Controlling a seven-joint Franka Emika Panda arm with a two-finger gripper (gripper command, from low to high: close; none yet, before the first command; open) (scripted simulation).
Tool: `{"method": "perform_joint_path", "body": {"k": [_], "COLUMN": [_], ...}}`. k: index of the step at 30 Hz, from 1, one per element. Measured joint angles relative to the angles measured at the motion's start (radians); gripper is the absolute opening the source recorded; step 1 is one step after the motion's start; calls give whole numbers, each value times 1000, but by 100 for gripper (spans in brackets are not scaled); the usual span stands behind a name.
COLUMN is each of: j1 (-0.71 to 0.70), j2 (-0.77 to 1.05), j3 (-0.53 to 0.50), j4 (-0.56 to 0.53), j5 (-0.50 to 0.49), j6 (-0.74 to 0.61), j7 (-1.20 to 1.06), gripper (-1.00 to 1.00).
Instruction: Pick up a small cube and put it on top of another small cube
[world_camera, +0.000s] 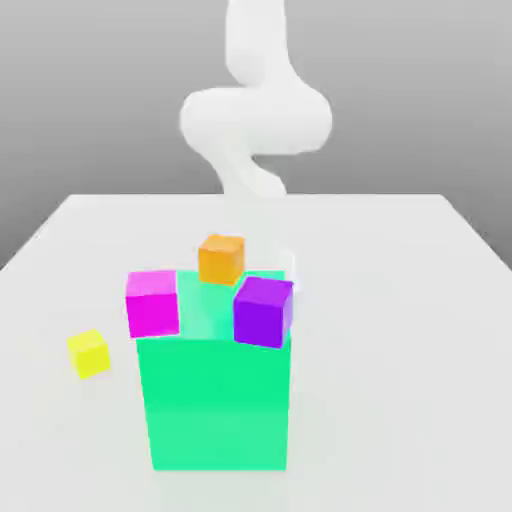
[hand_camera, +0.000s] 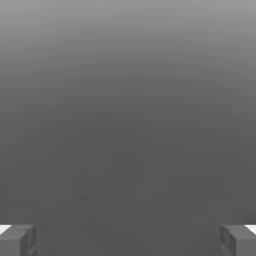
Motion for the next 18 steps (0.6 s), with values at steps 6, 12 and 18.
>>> {"method": "perform_joint_path", "body": {"k": [6,12,18], "j1": [-139,-267,-373], "j2": [181,355,529], "j3": [-53,-130,-230], "j4": [-129,-253,-379], "j5": [-69,-115,-120], "j6": [127,250,376], "j7": [68,118,139], "gripper": [0,0,0]}}
